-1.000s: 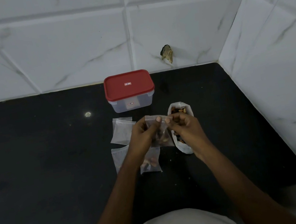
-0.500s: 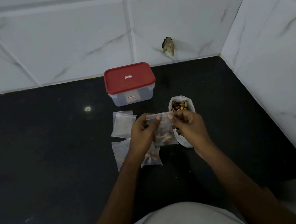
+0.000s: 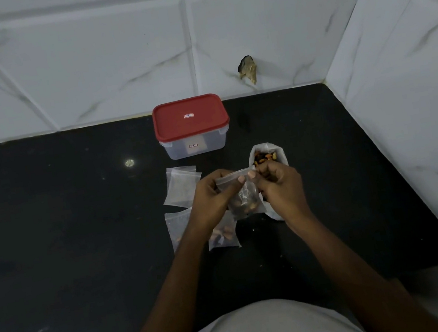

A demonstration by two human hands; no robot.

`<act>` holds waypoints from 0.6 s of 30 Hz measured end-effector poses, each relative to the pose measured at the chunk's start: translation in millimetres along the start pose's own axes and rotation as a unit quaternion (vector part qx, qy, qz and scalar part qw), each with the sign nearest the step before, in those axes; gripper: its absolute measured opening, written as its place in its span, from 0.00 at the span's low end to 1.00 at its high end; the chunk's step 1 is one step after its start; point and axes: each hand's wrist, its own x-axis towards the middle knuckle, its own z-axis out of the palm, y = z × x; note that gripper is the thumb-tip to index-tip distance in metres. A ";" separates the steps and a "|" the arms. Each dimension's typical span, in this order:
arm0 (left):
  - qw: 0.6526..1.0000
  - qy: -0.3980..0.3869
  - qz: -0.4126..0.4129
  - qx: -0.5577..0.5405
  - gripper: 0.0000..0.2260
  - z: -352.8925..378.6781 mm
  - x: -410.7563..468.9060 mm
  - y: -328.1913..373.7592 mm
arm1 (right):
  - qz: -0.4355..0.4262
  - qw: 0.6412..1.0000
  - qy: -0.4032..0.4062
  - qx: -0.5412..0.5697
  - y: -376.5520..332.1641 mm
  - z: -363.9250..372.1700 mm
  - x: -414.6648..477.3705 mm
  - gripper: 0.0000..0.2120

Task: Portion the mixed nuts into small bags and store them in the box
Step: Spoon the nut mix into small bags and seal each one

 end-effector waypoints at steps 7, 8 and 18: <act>1.000 -0.008 -0.008 -0.013 0.05 0.2 0.1 -0.1 | -0.028 0.999 -0.019 -0.012 0.3 -0.2 -0.1 0.11; 1.000 -0.006 -0.010 -0.014 0.05 0.6 0.2 -0.3 | -0.033 0.999 -0.021 -0.015 0.5 0.3 -0.7 0.12; 0.998 -0.049 -0.027 0.018 0.05 -8.1 4.2 1.0 | -0.034 0.997 -0.053 -0.037 -3.6 -8.5 -1.4 0.07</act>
